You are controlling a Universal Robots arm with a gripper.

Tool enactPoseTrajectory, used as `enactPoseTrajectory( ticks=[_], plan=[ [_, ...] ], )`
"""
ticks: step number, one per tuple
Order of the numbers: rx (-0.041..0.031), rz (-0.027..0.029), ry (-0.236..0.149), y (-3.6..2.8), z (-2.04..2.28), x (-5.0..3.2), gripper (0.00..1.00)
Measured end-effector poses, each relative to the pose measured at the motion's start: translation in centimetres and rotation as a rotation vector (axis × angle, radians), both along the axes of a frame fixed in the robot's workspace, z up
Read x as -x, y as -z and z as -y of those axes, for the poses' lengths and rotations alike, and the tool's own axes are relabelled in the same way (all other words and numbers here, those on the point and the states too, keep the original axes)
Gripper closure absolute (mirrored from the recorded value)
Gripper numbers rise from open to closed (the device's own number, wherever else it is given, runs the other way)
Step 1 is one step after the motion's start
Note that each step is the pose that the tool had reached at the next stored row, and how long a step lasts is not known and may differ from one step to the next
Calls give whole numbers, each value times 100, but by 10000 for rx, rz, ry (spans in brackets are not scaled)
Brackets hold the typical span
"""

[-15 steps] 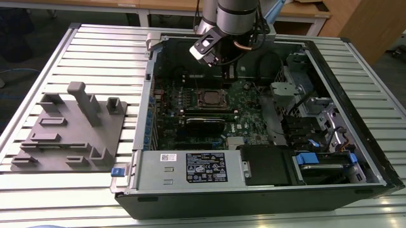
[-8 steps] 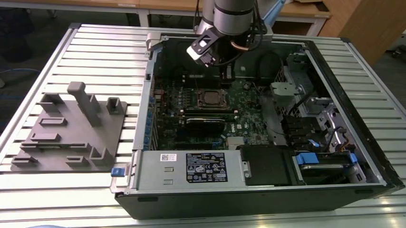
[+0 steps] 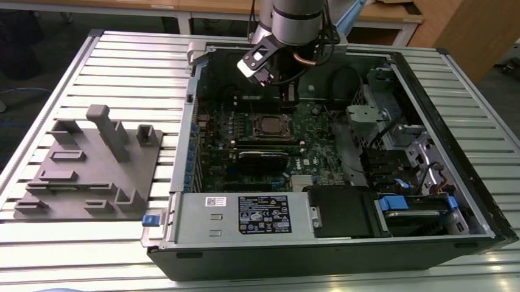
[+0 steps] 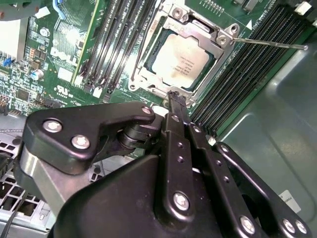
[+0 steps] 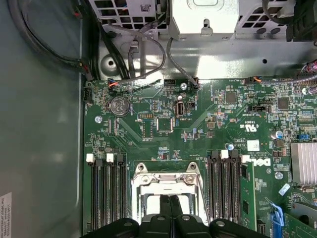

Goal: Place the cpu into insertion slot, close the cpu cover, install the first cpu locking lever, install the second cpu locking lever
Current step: 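Close the cpu cover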

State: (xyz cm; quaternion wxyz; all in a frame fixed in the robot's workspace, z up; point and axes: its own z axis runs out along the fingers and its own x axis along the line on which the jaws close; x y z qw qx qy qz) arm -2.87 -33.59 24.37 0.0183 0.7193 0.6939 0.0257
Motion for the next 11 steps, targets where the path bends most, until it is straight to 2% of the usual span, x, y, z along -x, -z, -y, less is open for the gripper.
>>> enactPoseTrajectory(
  ticks=[2,3,4,6,11],
  plan=[
    [0,-9,0,1,0,1,90],
    [-5,-47,2,4,-1,1,90],
    [-3,-107,2,6,0,1,90],
    [-2,-267,2,10,0,1,90],
    [-3,-285,2,16,-1,1,90]
  ],
)
